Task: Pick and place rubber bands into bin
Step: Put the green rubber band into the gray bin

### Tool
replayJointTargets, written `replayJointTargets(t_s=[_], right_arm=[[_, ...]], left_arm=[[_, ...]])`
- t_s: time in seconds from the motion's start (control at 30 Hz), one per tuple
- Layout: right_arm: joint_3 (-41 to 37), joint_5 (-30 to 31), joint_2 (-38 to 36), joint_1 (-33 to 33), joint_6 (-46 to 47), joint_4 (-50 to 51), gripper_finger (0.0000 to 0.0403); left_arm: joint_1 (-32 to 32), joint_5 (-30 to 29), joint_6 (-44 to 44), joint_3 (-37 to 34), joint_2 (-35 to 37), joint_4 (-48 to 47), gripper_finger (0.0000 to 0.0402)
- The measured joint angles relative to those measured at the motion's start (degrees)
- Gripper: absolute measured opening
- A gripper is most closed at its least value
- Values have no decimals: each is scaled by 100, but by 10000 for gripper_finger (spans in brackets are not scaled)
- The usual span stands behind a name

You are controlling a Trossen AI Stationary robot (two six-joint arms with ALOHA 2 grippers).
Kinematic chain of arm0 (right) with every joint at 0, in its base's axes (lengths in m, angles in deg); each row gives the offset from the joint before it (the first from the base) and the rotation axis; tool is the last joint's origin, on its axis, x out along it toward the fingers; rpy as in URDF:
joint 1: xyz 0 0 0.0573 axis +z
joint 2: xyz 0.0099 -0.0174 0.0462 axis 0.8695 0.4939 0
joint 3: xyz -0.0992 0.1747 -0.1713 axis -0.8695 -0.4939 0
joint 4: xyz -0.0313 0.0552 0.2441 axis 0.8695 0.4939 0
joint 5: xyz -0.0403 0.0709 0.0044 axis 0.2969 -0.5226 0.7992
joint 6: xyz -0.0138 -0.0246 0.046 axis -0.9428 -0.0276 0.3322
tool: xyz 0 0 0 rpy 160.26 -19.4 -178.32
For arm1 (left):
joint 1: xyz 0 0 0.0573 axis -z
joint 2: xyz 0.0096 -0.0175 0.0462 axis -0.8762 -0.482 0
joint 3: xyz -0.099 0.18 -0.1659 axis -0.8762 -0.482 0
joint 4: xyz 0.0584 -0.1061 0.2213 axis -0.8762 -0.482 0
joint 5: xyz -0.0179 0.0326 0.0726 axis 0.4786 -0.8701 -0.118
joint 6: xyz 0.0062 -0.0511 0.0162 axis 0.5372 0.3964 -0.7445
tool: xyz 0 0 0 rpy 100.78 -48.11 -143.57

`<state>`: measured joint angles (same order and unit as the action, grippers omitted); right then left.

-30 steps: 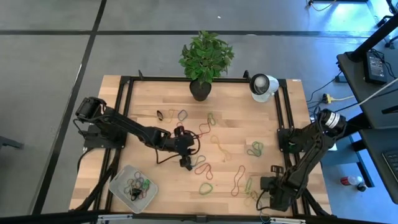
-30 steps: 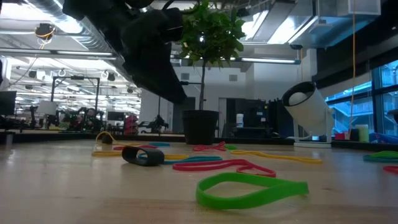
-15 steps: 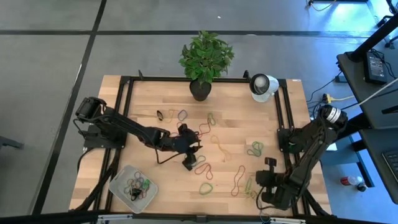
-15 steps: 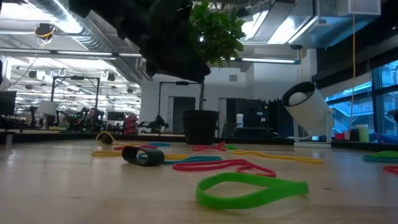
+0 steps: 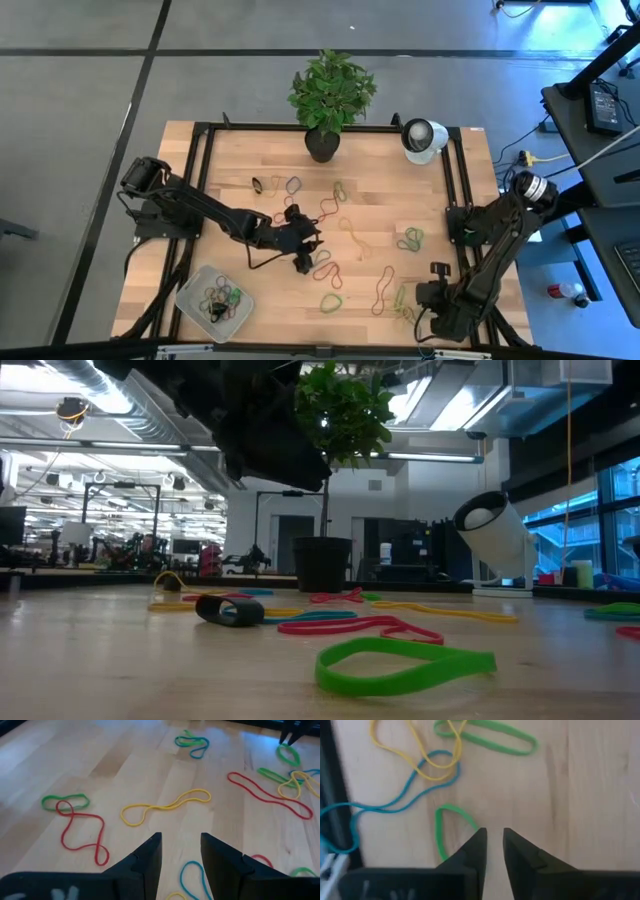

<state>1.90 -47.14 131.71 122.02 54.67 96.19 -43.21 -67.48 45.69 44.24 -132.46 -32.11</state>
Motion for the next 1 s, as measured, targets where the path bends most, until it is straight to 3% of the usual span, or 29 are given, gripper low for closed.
replayJointTargets(t_s=[0.17, 0.5, 0.63, 0.8, 1.0], right_arm=[[0, 2, 187, 55, -8, -97, 91], [2, -322, 621, 224, -5, -370, 82], [31, -475, 790, 243, -18, -443, 63], [24, -499, 800, 239, -35, -474, 8], [13, 91, 719, 212, -6, -404, 3]], left_arm=[[58, 0, 15, 0, 0, -67, 129], [111, -1, 12, 0, 0, -78, 129], [112, -2, 13, 0, 0, -78, 129], [117, -4, 13, 0, 0, -75, 129], [116, -131, 11, 0, 0, -78, 129]])
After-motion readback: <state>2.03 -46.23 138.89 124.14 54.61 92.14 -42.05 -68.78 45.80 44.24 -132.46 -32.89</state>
